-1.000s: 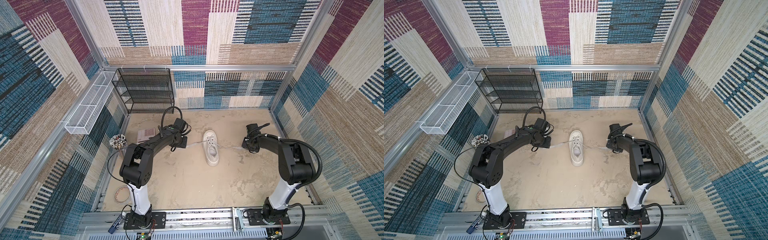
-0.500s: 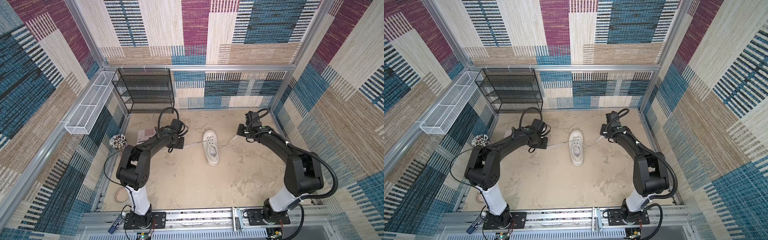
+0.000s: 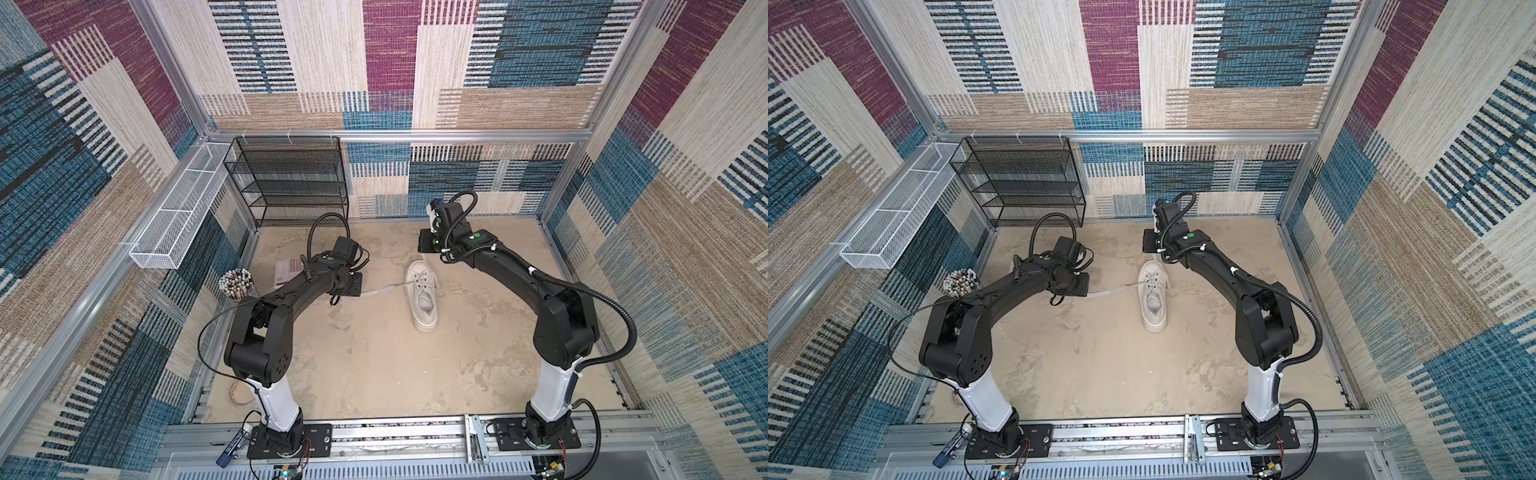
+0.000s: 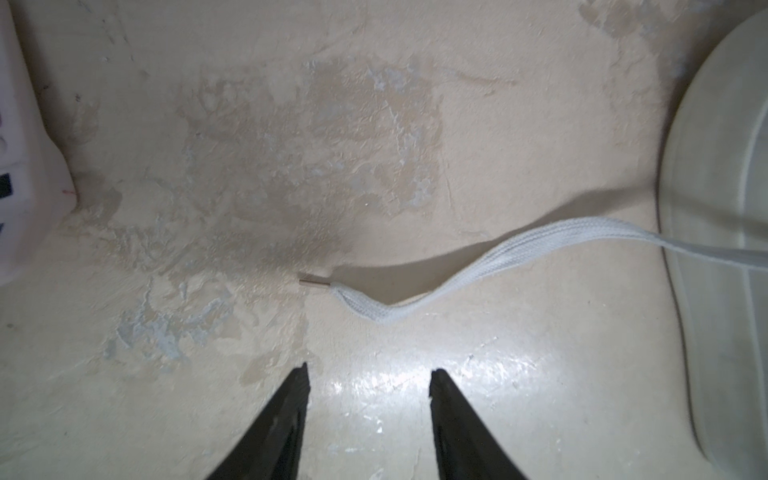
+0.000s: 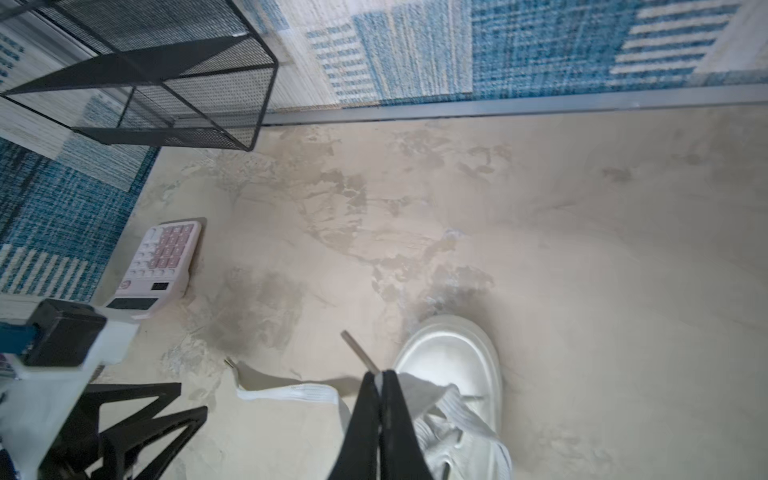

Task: Tie the shoes

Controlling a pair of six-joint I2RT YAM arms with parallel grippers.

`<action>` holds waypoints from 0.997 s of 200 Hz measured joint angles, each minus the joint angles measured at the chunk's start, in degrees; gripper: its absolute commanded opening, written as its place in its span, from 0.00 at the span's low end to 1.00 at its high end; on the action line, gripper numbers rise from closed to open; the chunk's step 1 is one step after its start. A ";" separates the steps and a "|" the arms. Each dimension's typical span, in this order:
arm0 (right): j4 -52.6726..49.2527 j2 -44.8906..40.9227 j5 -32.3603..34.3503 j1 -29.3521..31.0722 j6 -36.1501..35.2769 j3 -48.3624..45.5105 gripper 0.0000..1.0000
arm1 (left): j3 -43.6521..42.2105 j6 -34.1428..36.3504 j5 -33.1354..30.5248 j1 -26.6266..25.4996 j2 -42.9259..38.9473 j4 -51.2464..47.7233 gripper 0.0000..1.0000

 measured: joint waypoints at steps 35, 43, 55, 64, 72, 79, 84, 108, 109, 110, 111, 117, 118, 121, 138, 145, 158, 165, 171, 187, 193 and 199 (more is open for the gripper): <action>-0.96 6.62 -1.92 3.43 -0.04 7.48 0.00 | -0.74 0.00 0.13 0.46 -0.59 0.04 0.51; -1.46 8.28 -2.14 4.04 -0.04 9.11 0.00 | -1.03 0.00 0.13 0.55 -0.81 0.11 0.51; -1.88 10.32 -2.71 4.61 -0.04 10.75 0.00 | -1.40 0.00 0.13 0.70 -1.07 0.17 0.51; -2.21 11.87 -3.72 4.79 -0.04 11.82 0.00 | -1.75 0.00 0.13 0.83 -1.29 0.31 0.51; -2.71 13.42 -3.72 4.79 -0.02 12.87 0.01 | -2.03 0.00 0.13 0.90 -1.55 0.35 0.51; -3.21 14.78 -3.63 4.68 -0.02 13.84 0.01 | -2.21 0.00 0.20 0.94 -1.70 0.31 0.51; -3.43 15.69 -3.67 4.63 -0.02 14.43 0.01 | -2.34 0.00 0.24 1.01 -1.84 0.37 0.51; -4.68 19.26 -4.98 4.52 -0.04 15.89 0.06 | -3.06 0.00 0.37 1.33 -2.40 0.39 0.51; -4.74 19.34 -5.05 4.52 -0.04 15.93 0.06 | -3.08 0.00 0.37 1.33 -2.45 0.39 0.51; -4.85 19.54 -5.11 4.55 -0.04 16.06 0.06 | -3.10 0.00 0.37 1.36 -2.45 0.42 0.51; -4.87 19.63 -5.14 4.55 -0.04 16.11 0.06 | -3.13 0.00 0.37 1.36 -2.45 0.42 0.51; -5.29 20.55 -5.55 4.70 -0.04 16.81 0.09 | -3.19 0.00 0.37 1.49 -2.54 0.35 0.51; -5.33 20.65 -5.57 4.70 -0.02 16.92 0.09 | -3.21 0.00 0.37 1.51 -2.54 0.35 0.51; -5.60 21.20 -5.73 4.76 -0.04 17.42 0.11 | -3.23 0.00 0.37 1.55 -2.58 0.37 0.51; -6.95 23.87 -6.80 4.98 -0.11 20.52 0.25 | -3.43 0.00 0.37 1.57 -2.95 0.44 0.51; -7.41 24.65 -7.45 5.14 -0.48 21.66 0.34 | -3.52 0.00 0.37 1.57 -3.08 0.42 0.51; -7.85 25.38 -8.96 5.22 -0.92 22.69 0.50 | -3.63 0.00 0.37 1.60 -3.15 0.42 0.51; -7.89 25.51 -9.99 5.35 -1.42 22.88 0.55 | -3.72 0.00 0.37 1.60 -3.15 0.44 0.51; -8.00 25.55 -10.71 5.46 -1.88 23.04 0.58 | -3.82 0.00 0.37 1.60 -3.17 0.44 0.51; -8.13 25.57 -12.17 5.51 -1.97 23.12 0.80 | -3.91 0.00 0.37 1.66 -3.19 0.39 0.53; -8.15 25.57 -12.66 5.53 -2.10 23.12 0.81 | -3.96 0.00 0.37 1.68 -3.21 0.39 0.53; -8.15 25.57 -13.09 5.55 -2.62 23.12 0.81 | -4.07 0.00 0.37 1.68 -3.32 0.46 0.53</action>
